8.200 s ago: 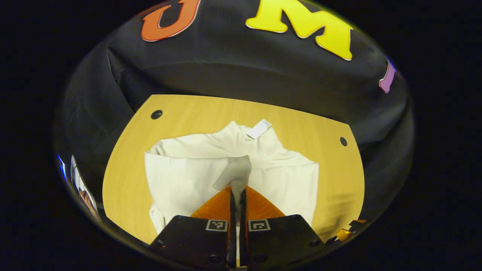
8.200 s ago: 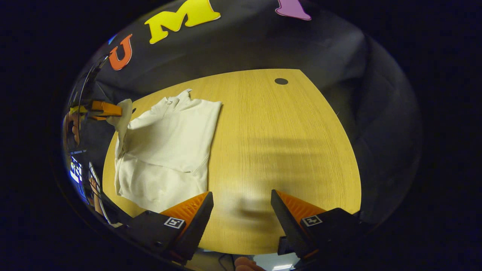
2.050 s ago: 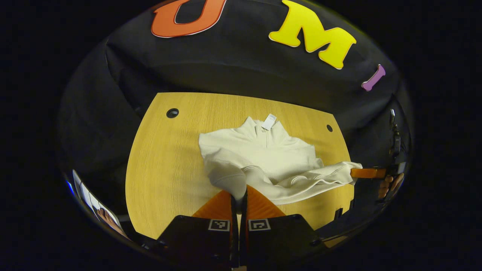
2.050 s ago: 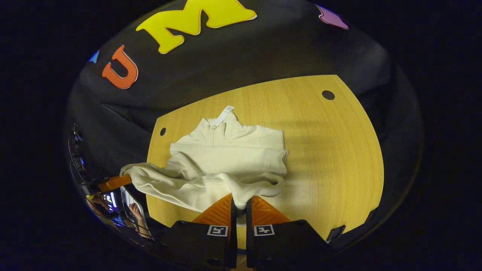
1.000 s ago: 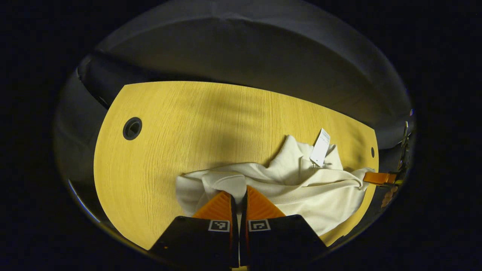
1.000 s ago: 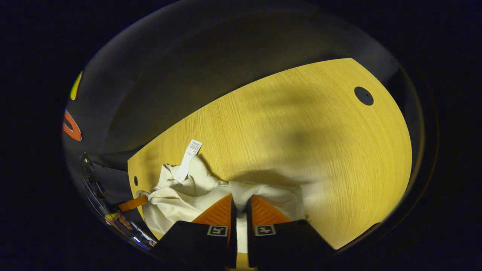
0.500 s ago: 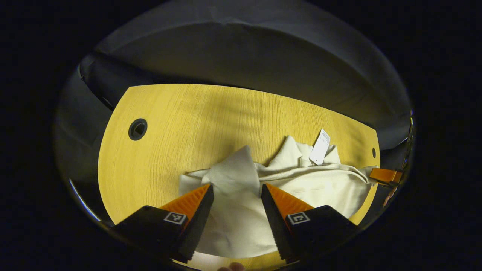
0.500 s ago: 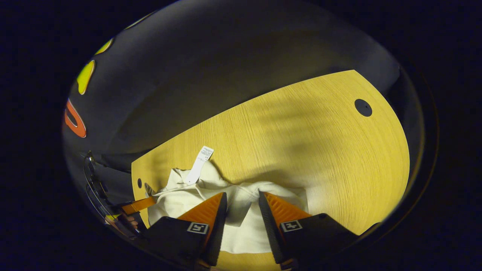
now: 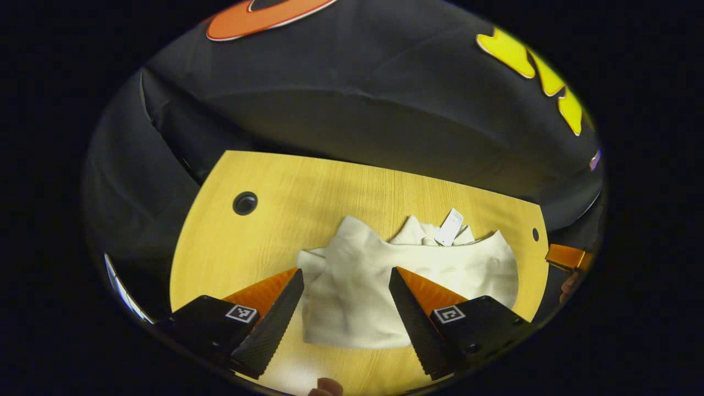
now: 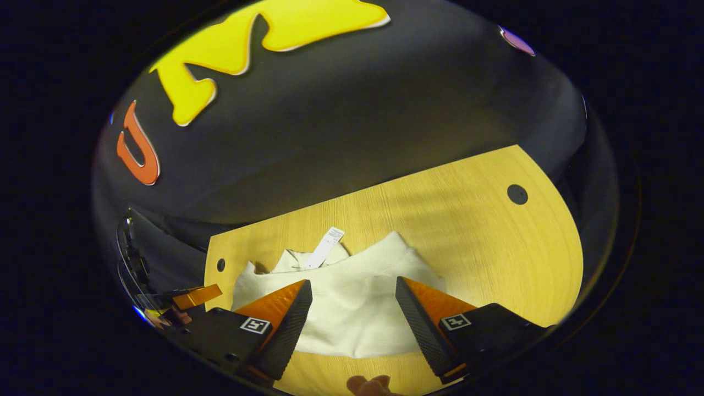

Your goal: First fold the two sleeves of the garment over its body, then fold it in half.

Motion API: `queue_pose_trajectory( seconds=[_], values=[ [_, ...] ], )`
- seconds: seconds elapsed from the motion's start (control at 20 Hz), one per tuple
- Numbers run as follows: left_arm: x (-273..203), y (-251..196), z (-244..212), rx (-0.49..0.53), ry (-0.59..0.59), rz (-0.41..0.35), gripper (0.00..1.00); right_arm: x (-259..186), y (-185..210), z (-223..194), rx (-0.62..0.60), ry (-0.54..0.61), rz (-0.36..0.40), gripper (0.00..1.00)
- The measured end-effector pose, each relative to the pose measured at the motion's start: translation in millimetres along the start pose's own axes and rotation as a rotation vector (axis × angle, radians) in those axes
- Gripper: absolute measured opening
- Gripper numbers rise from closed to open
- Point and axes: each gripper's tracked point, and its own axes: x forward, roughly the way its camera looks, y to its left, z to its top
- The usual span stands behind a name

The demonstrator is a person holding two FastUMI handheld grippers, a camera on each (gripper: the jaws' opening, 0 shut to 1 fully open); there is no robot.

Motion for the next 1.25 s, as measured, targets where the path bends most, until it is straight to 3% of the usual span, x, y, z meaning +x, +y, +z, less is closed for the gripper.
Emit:
queue_pose_trajectory(
  seconds=[0.1, 0.2, 0.25, 0.3, 0.4, 0.75, 1.05, 1.2, 1.25],
  values=[
    [-40, -4, -1, 0.009, -0.05, -0.005, 1.0, -36, 12, -5, -0.053, -0.043, 0.002, 0.96],
    [-76, -9, -5, 0.029, -0.109, -0.003, 1.0, -72, 18, -5, -0.091, -0.11, -0.009, 0.92],
    [-99, -10, -2, 0.039, -0.158, 0.002, 1.0, -93, 19, -2, -0.112, -0.158, -0.022, 0.96],
    [-119, -10, 1, 0.046, -0.217, 0.01, 1.0, -117, 20, 2, -0.136, -0.216, -0.035, 0.92],
    [-161, -9, 7, 0.057, -0.336, 0.023, 1.0, -167, 24, 3, -0.161, -0.326, -0.046, 0.96],
    [-272, -10, -11, 0.073, -0.648, 0.04, 1.0, -294, 20, -44, -0.188, -0.582, -0.048, 0.96],
    [-338, -12, -36, 0.064, -0.767, 0.064, 0.99, -367, 29, -66, -0.194, -0.781, -0.035, 0.96],
    [-367, -25, -36, 0.083, -0.831, 0.051, 0.99, -378, 36, -79, -0.207, -0.821, -0.047, 0.96],
    [-373, -29, -38, 0.09, -0.842, 0.049, 0.99, -381, 46, -82, -0.23, -0.83, -0.033, 0.92]
  ],
)
